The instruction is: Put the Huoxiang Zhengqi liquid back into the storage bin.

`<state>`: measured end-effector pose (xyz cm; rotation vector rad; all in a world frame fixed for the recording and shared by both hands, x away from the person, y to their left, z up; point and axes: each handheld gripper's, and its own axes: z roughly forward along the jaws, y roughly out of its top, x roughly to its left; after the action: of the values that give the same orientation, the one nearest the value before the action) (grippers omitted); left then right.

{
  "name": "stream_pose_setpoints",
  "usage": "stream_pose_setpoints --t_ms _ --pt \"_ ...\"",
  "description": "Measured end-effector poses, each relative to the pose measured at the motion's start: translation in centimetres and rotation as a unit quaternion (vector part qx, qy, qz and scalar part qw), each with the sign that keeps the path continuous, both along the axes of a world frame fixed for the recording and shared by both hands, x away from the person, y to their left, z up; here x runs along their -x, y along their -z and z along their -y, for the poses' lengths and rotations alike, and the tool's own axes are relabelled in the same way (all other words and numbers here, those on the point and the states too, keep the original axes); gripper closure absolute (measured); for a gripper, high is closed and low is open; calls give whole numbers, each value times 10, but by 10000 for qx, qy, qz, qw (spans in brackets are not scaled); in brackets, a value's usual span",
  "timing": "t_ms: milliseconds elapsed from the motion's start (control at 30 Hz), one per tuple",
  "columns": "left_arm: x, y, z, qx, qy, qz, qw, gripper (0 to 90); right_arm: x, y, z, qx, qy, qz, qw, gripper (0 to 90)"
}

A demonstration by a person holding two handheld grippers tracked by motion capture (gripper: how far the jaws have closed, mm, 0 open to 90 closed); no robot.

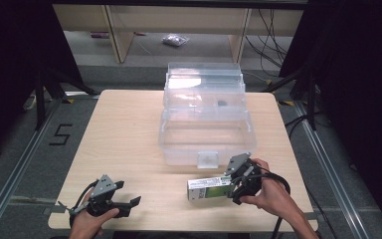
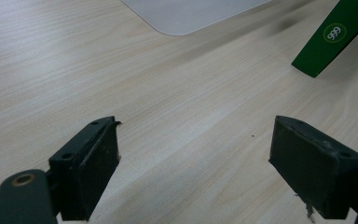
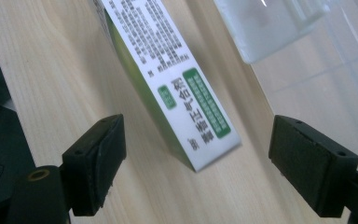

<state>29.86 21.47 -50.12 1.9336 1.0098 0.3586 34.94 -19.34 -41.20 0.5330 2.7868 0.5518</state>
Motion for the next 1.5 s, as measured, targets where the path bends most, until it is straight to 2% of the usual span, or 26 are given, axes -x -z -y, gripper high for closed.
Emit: stream_pose_setpoints --t_ms 333,367,400,500,667,700,733,767,967,1033,1100,1133,1267,1300,1367,1467,1500 --pt "0 1 0 28 2 9 10000 149 -8 3 -16 86 -159 -142 9997 198" --pt "0 1 0 32 2 6 10000 149 -10 4 -17 97 -253 -123 9996 199" --pt "0 1 0 36 1 5 10000 149 -9 4 -19 109 -157 -181 9997 199" --pt "0 1 0 35 4 7 10000 149 -14 8 -24 134 -343 -265 9990 202" --pt "0 0 0 22 -2 -9 10000 149 -20 12 -31 191 -345 -529 9978 205" --pt "0 0 0 27 -8 -15 10000 149 -22 13 -32 152 -456 -597 9971 209" --pt "0 0 0 28 -8 -16 10000 149 -23 13 -32 95 -398 -652 9970 217" --pt "0 0 0 28 -8 -15 10000 149 -25 14 -33 32 -488 -665 9966 220" --pt "0 0 0 28 -8 -14 10000 149 -28 18 -37 77 -486 -933 9944 251" --pt "0 0 0 27 -7 -13 10000 149 -29 19 -38 120 -583 -929 9939 265" --pt "0 0 0 23 -4 -13 10000 149 -26 19 -39 185 -397 -1000 9940 288" --pt "0 0 0 25 -6 -12 10000 149 -29 21 -40 134 -664 -944 9932 292" --pt "0 0 0 22 2 -7 10000 149 -26 20 -41 220 -505 -1016 9933 314" --pt "0 0 0 22 2 -8 10000 149 -29 22 -41 174 -708 -939 9929 322" --pt "0 0 0 20 -2 -7 10000 149 -28 22 -42 201 -673 -1013 9924 338" --pt "0 0 0 26 -14 -14 10000 149 -30 24 -42 256 -795 -985 9916 355" --pt "0 0 0 24 -8 -11 10000 149 -29 24 -43 277 -751 -1003 9917 361"
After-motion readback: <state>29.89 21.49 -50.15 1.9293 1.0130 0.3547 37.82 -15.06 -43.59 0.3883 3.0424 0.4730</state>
